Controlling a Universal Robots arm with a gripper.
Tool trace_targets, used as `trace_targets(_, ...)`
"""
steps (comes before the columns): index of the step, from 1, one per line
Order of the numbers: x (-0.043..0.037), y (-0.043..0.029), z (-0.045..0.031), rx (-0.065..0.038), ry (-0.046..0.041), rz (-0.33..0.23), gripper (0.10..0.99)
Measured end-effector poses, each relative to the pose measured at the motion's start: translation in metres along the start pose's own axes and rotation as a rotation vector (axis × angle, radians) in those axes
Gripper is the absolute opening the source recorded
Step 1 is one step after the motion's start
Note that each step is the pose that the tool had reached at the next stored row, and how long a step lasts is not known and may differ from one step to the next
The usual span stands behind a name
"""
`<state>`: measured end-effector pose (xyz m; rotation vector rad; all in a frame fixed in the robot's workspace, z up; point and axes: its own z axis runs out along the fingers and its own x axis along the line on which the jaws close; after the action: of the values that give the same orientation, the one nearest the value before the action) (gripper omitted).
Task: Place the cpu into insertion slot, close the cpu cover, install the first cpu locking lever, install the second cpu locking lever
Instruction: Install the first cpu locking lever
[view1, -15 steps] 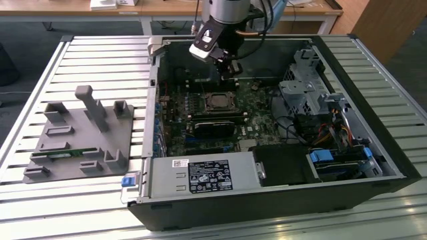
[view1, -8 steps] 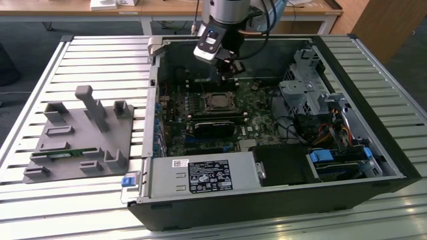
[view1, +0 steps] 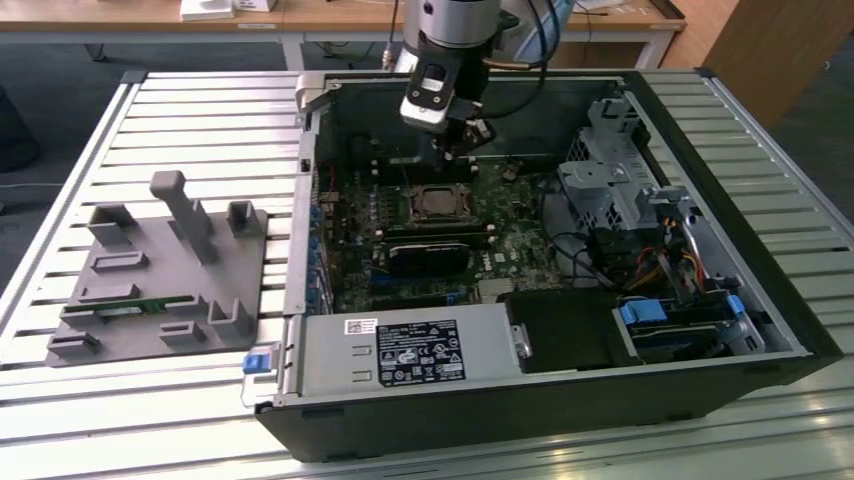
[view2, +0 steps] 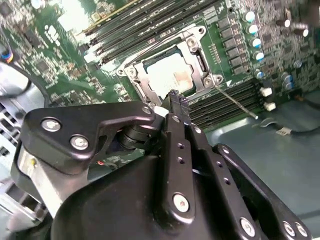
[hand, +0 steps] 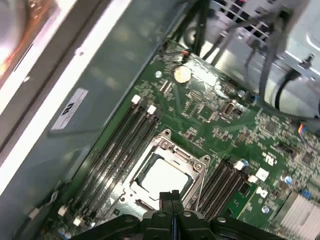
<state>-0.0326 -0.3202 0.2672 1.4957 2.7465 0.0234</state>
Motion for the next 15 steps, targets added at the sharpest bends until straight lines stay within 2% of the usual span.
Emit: trace_targets(15,0.0000,0.0000,0.0000,-0.001,0.0052,-0.261,0.106)
